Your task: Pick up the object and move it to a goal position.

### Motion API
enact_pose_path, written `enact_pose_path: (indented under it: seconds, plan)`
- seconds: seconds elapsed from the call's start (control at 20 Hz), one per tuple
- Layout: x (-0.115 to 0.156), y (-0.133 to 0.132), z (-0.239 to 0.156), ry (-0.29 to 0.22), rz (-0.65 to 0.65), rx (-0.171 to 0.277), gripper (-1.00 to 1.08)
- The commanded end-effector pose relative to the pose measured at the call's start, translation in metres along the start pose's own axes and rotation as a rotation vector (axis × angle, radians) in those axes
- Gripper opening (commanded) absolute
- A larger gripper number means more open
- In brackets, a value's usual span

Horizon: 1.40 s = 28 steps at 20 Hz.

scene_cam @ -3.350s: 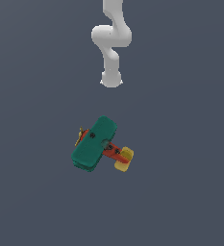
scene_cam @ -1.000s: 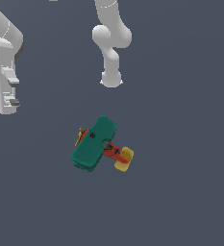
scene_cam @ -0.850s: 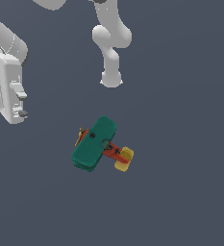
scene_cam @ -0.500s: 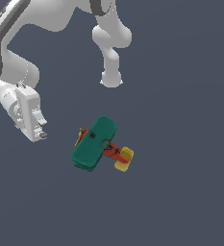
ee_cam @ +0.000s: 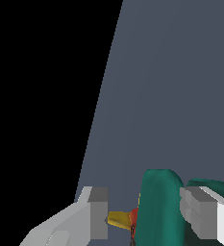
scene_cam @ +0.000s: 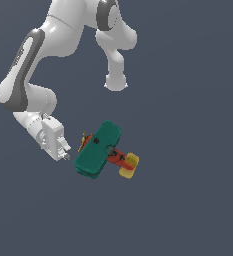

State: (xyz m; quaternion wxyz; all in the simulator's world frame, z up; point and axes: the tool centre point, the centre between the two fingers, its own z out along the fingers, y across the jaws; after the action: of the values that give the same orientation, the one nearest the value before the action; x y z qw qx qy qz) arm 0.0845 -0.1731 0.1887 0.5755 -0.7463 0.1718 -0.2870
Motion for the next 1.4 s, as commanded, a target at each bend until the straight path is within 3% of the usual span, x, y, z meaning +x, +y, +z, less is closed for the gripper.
enact_pose_path:
  seconds: [0.0, 0.35, 1.35]
  plan:
    - [-0.008, 0.013, 0.008, -0.009, 0.014, -0.005, 0.28]
    - [-0.02, 0.031, 0.02, -0.023, 0.034, -0.013, 0.28]
    - [-0.022, 0.033, 0.034, -0.025, 0.038, -0.007, 0.28]
